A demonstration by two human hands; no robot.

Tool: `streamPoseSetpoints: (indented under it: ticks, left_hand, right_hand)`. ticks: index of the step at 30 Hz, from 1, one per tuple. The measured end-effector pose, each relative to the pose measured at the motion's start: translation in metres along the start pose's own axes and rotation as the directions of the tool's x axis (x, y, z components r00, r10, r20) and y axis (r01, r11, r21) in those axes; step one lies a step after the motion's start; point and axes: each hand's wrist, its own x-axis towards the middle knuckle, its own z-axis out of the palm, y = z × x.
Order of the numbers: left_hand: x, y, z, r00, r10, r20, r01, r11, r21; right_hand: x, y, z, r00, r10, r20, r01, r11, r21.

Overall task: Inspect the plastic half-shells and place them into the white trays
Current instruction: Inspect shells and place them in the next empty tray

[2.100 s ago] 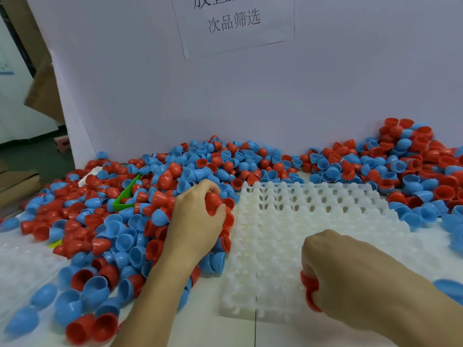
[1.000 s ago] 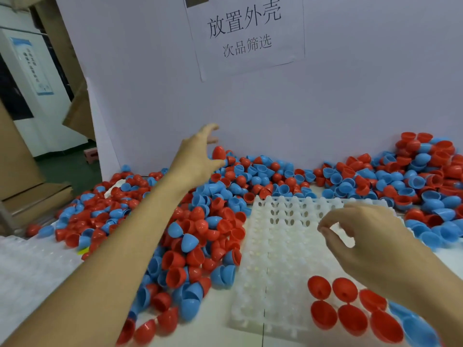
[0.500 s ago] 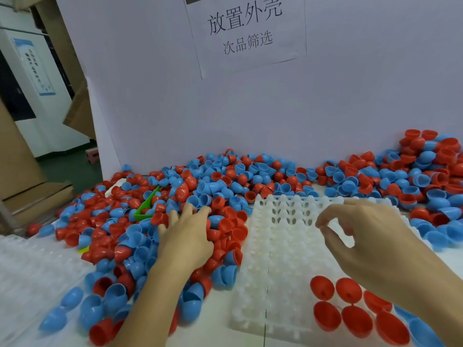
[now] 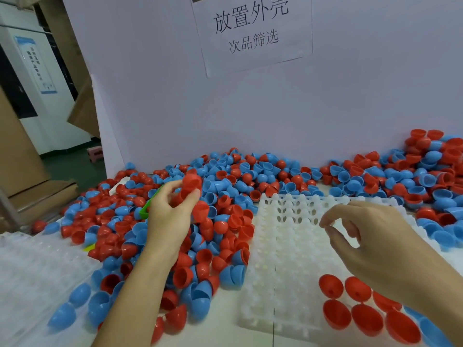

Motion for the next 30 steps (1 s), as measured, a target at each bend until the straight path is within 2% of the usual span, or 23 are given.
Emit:
streamPoseSetpoints:
  ticks: [2, 3, 6, 9, 13, 17, 23, 26, 30]
  left_hand:
    - [0.0, 0.006, 0.003, 0.969, -0.225, 0.098, 0.244, 0.927, -0.286]
    - [-0.001, 0.009, 0.003, 0.947, -0.289, 0.14, 0.32, 0.876, -0.36]
    - [-0.005, 0.016, 0.003, 0.889, -0.386, 0.246, 0.457, 0.72, -0.523]
    - [-0.009, 0.02, 0.002, 0.854, -0.416, 0.313, 0.516, 0.6, -0.611]
    - [-0.01, 0.02, 0.004, 0.853, -0.415, 0.315, 0.516, 0.589, -0.621]
    - [-0.008, 0.017, 0.005, 0.854, -0.428, 0.297, 0.509, 0.567, -0.647]
    - [-0.007, 0.01, 0.008, 0.844, -0.441, 0.307, 0.523, 0.546, -0.655]
    - [-0.006, 0.007, 0.009, 0.832, -0.449, 0.325, 0.542, 0.537, -0.646]
    - [-0.004, 0.005, 0.008, 0.823, -0.457, 0.337, 0.555, 0.523, -0.647]
  right_hand:
    - [0.0, -0.002, 0.001, 1.0, -0.001, 0.006, 0.001, 1.0, 0.007]
    - [0.0, -0.003, 0.001, 1.0, 0.0, 0.013, 0.0, 1.0, 0.009]
    - [0.0, -0.005, 0.001, 1.0, 0.001, 0.024, -0.002, 1.0, 0.014]
    - [0.0, -0.006, 0.001, 0.999, 0.0, 0.045, -0.001, 1.0, 0.021]
    - [0.0, -0.005, 0.003, 0.998, -0.015, 0.063, 0.013, 0.999, 0.031]
    - [0.006, -0.007, 0.003, 0.997, -0.041, 0.072, 0.032, 0.993, 0.115]
    - [0.065, -0.03, 0.022, 0.971, -0.162, 0.177, 0.139, 0.981, 0.136]
    - [0.094, -0.043, 0.051, 0.946, -0.213, 0.243, 0.2, 0.977, 0.079]
    - [0.112, -0.052, 0.083, 0.881, -0.303, 0.364, 0.342, 0.938, -0.047]
